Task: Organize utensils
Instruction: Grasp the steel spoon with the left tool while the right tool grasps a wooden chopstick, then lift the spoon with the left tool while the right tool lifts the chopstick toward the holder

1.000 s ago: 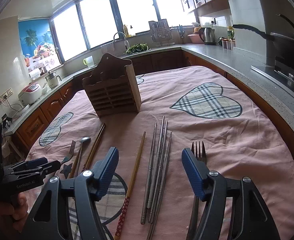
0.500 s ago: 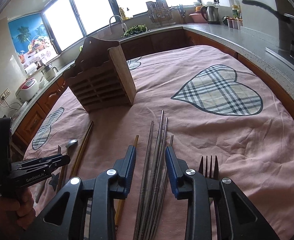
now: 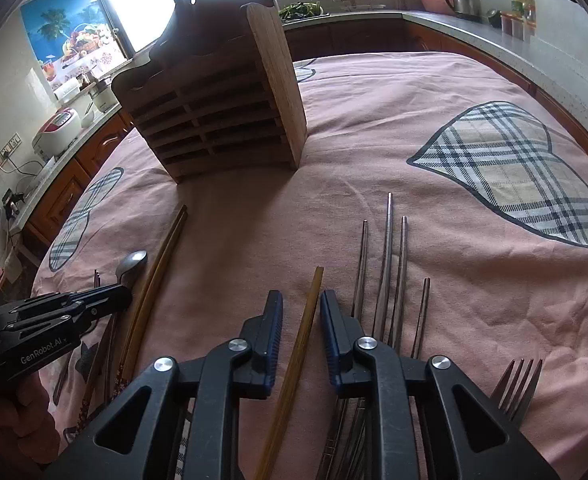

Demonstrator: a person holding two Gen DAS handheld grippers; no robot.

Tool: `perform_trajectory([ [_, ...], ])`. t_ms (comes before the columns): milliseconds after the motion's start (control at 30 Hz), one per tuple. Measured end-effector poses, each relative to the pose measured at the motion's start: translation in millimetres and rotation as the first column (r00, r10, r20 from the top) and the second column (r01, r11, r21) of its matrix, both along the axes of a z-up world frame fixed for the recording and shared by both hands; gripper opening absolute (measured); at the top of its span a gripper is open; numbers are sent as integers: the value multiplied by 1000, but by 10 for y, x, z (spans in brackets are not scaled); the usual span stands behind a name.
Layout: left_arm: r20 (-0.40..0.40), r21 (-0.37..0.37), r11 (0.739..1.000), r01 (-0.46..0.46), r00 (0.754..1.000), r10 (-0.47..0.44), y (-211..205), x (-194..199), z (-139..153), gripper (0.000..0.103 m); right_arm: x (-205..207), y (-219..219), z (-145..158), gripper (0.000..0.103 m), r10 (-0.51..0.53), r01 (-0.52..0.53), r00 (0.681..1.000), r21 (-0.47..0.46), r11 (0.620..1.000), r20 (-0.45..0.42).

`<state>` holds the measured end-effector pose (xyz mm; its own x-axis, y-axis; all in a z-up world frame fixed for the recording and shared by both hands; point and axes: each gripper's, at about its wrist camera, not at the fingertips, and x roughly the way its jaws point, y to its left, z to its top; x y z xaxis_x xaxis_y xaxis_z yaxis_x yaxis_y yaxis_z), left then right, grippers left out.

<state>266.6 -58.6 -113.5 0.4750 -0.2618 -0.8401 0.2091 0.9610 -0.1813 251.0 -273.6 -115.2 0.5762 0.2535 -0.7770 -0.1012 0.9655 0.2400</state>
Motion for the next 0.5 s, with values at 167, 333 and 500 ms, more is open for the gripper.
perform_trajectory([
  [167, 22, -17, 1000, 25, 999, -25, 13, -78, 89, 5, -42, -32, 72, 6, 2, -2, 1000, 25, 1000, 12],
  [333, 65, -46, 999, 26, 998, -23, 110, -220, 290, 5, -141, -24, 259, 5, 6, -9, 998, 43, 999, 64],
  [500, 109, -86, 996, 25, 994, -16, 227, -375, 497, 5, -252, -14, 455, 5, 5, -13, 994, 67, 998, 112],
])
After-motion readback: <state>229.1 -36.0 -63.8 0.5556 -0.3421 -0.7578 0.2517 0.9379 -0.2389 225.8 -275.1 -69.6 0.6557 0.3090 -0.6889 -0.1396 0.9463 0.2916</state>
